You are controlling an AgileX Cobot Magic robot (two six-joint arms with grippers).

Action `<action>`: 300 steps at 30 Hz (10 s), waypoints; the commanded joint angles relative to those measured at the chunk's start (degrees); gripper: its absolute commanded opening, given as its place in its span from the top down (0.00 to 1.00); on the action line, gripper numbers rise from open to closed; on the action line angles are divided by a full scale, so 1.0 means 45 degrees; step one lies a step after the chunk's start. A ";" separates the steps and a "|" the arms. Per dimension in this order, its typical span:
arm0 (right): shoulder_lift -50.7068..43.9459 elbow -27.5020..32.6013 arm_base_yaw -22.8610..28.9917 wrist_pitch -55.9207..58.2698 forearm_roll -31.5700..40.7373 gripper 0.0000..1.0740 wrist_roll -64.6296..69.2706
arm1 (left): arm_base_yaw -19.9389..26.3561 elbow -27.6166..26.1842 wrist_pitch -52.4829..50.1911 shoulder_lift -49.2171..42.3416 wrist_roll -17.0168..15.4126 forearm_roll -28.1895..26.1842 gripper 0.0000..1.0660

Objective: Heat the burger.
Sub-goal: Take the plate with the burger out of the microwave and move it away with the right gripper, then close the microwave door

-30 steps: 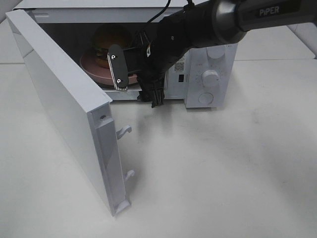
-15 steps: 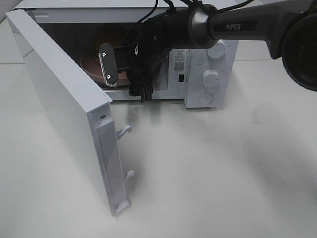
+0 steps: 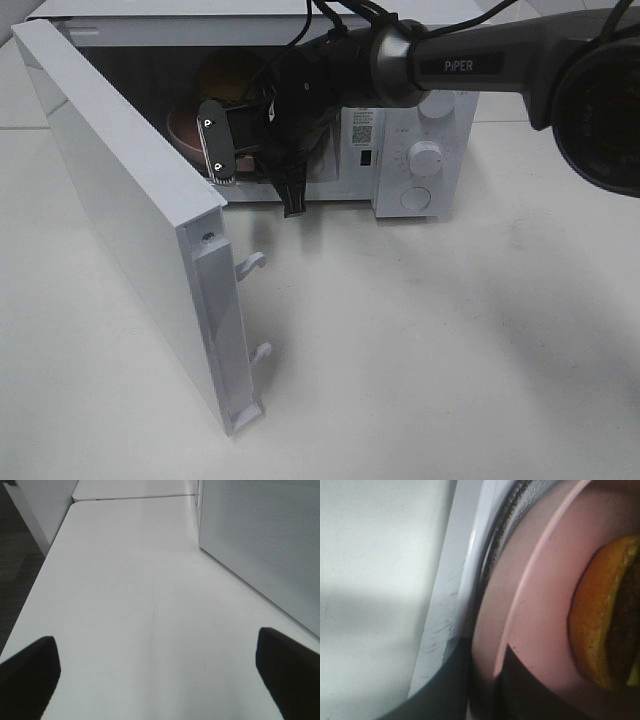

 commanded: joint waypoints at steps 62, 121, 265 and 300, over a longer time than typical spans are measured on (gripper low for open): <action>-0.6888 0.8582 0.0102 -0.2572 0.1783 1.00 -0.5042 | 0.0038 0.0000 -0.0127 -0.0064 -0.0064 0.0000 0.06; -1.7405 1.8093 0.0102 -0.1528 -0.0471 1.00 -0.0446 | 0.0038 0.0000 -0.0127 -0.0064 -0.0064 0.0000 0.06; -2.0117 1.5215 0.0127 0.8111 -0.1490 0.29 1.8016 | 0.0038 0.0000 -0.0127 -0.0064 -0.0064 0.0000 0.06; -2.6980 1.6565 -0.4482 0.8340 0.0242 0.29 1.6068 | 0.0038 0.0000 -0.0127 -0.0064 -0.0064 0.0000 0.06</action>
